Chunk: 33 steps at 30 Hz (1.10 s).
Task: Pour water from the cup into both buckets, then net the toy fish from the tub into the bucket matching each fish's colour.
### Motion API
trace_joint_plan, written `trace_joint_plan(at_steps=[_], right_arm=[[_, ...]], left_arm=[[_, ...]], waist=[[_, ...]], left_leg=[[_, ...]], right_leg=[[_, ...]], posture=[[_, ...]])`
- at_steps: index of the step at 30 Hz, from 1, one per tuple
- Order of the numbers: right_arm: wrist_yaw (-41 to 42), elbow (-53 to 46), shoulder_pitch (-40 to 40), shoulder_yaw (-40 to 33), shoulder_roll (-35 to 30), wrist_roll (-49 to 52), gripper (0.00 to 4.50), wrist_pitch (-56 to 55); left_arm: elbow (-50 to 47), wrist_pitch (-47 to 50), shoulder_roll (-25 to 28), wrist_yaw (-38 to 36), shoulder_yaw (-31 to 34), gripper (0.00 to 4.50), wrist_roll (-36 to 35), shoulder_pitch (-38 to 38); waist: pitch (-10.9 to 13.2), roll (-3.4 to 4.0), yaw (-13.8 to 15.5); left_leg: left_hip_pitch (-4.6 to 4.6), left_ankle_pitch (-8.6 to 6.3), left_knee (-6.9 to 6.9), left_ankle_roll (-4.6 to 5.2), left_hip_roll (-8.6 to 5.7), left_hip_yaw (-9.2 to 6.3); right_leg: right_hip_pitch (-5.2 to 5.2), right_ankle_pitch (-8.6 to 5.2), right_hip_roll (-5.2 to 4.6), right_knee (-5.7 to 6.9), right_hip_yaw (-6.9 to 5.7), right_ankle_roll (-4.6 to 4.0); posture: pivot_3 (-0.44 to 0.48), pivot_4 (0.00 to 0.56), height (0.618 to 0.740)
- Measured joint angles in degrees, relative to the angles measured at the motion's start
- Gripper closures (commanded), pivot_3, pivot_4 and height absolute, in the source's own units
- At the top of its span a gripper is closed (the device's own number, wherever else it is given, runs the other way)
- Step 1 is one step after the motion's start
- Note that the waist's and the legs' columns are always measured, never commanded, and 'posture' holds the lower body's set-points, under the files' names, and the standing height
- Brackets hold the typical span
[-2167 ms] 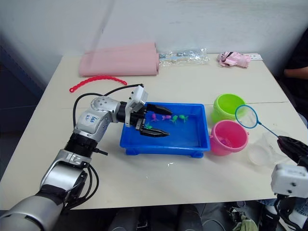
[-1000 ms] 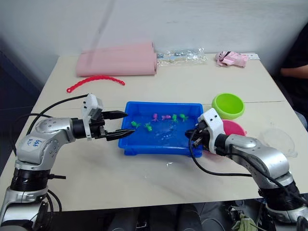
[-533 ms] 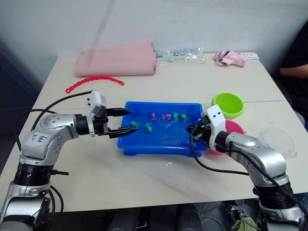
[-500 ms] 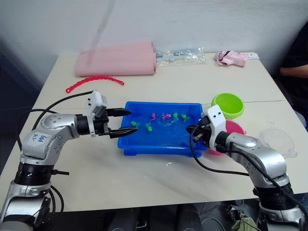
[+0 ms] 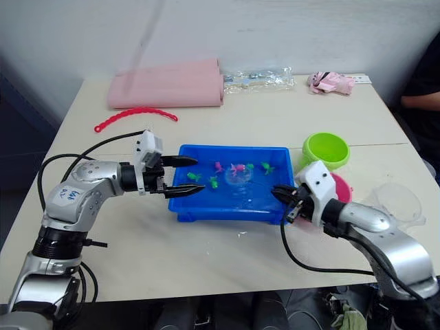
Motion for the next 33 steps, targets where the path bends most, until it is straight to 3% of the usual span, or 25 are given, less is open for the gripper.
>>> trace_joint_plan(at_steps=[9, 17, 21, 33], right_arm=[[-1.0, -16.1, 23.0, -29.8, 1.8, 16.3, 4.5, 3.5], [-2.1, -19.6, 40.8, -50.4, 5.7, 18.9, 4.5, 1.7], [3.1, -19.2, 50.8, -50.0, 3.6, -2.0, 4.5, -9.6], [7.0, -7.7, 50.1, -44.8, -5.0, -45.4, 4.5, -45.6]], left_arm=[[7.3, -4.1, -6.2, -6.3, -6.1, 0.03, 0.3, -6.6], [15.3, -9.8, -10.9, -10.3, -8.7, 0.03, 2.2, -11.2], [17.7, -12.1, -12.7, -11.7, -8.9, 0.03, 3.2, -11.5], [19.7, -14.3, -14.2, -12.2, -8.6, 0.03, 4.7, -12.9]], waist=[[0.0, -0.05, 1.1], [0.0, -0.05, 1.0], [0.0, -0.06, 0.8], [-0.1, -0.11, 0.8]], left_leg=[[0.02, -0.03, 0.03, 0.08, -0.03, -0.03], [0.16, -0.06, -0.05, 0.08, 0.01, 0.0], [0.16, -0.12, -0.02, 0.16, -0.03, 0.15], [0.17, -0.12, 0.04, 0.11, -0.02, 0.16]], right_leg=[[0.1, 0.03, 0.0, -0.09, 0.01, 0.06], [0.15, 0.02, 0.04, -0.13, 0.07, 0.03], [0.1, 0.05, -0.01, -0.38, 0.19, 0.09], [0.1, 0.04, 0.02, -0.37, 0.21, 0.08]], posture=[[0.0, 0.15, 0.738], [0.0, 0.15, 0.738], [0.0, 0.15, 0.738], [0.0, 0.15, 0.738]])
